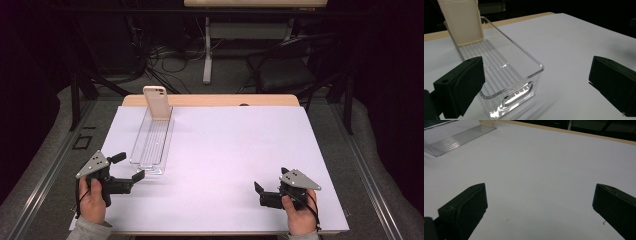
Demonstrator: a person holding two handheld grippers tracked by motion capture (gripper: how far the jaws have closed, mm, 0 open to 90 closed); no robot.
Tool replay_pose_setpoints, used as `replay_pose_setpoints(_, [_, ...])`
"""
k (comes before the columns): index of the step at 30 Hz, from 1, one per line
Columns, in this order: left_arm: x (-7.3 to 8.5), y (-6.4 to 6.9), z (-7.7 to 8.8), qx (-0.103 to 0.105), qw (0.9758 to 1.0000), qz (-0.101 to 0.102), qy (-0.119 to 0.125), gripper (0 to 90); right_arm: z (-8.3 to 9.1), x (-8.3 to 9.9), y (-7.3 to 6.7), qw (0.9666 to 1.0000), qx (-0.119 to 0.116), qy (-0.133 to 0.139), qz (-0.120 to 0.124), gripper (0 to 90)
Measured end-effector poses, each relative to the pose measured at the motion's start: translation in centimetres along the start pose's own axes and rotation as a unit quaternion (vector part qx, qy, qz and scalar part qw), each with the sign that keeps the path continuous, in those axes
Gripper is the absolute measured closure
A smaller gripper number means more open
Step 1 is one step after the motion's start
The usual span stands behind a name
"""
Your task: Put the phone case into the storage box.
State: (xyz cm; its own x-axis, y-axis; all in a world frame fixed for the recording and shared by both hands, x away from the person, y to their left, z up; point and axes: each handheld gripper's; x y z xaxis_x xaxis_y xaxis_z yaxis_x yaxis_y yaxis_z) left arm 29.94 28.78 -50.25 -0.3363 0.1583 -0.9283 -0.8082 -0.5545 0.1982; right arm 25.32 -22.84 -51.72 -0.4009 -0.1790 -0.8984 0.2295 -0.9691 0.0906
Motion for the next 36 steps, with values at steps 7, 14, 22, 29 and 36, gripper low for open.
replay_pose_setpoints(7, [0.6, -0.7, 0.3, -0.011, 0.9998, 0.007, 0.012, 0.6, -0.6, 0.7, 0.6, 0.9999, 0.004, -0.005, -0.016, 0.0])
replay_pose_setpoints(14, [1.0, -1.0, 0.2, -0.014, 0.9998, 0.010, 0.014, 0.6, -0.9, 1.1, 1.0, 0.9997, 0.008, -0.008, -0.022, 0.0])
replay_pose_setpoints(22, [1.5, -1.4, -0.1, -0.012, 0.9998, 0.011, 0.006, 0.6, -1.3, 1.5, 1.2, 0.9996, 0.012, -0.013, -0.021, 0.0])
replay_pose_setpoints(29, [1.5, -1.3, -0.3, -0.010, 0.9999, 0.004, 0.004, 0.6, -1.4, 1.6, 0.9, 0.9998, 0.008, -0.013, -0.014, 0.0])
replay_pose_setpoints(36, [1.5, -1.3, -0.4, -0.009, 1.0000, 0.001, 0.003, 0.6, -1.6, 1.6, 0.7, 0.9998, 0.008, -0.014, -0.011, 0.0])
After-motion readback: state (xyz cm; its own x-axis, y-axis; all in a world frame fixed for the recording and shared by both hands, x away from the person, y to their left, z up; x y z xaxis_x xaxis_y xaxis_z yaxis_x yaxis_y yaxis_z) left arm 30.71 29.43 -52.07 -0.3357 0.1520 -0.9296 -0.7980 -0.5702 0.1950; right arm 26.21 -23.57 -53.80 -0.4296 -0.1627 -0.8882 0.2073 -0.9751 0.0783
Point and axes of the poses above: each handheld gripper's, and its own axes: z roughly backward along the jaws, x roughly out of its underside, y roughly to its right, and after that the axes turned 13 degrees about x, right-handed
